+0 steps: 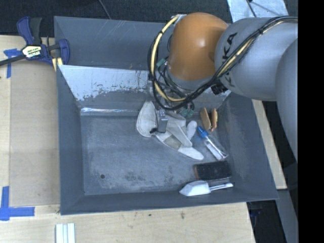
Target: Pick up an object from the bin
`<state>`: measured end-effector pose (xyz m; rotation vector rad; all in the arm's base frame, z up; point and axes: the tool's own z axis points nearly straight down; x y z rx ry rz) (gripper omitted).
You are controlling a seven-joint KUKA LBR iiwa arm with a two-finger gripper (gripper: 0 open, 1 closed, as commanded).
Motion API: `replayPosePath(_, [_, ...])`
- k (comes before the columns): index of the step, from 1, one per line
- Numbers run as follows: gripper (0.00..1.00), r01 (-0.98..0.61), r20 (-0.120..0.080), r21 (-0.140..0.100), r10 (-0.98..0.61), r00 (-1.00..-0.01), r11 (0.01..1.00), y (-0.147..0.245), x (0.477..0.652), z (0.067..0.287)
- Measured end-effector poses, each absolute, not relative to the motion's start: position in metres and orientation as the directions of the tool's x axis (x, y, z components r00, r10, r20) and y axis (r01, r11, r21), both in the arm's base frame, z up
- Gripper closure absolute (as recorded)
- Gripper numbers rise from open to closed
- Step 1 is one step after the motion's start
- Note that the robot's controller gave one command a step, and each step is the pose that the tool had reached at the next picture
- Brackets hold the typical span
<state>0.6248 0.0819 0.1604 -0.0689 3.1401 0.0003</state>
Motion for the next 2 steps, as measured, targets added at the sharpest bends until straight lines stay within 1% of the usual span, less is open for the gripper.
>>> replayPosePath(1, [0.0,-0.081,-0.007,-0.001,-0.081,-0.997,0.997,0.057,0.62,0.132])
replayPosePath(2, [0.0,-0.015,-0.002,0.0,-0.015,-1.0,1.0,0.041,0.623,0.11])
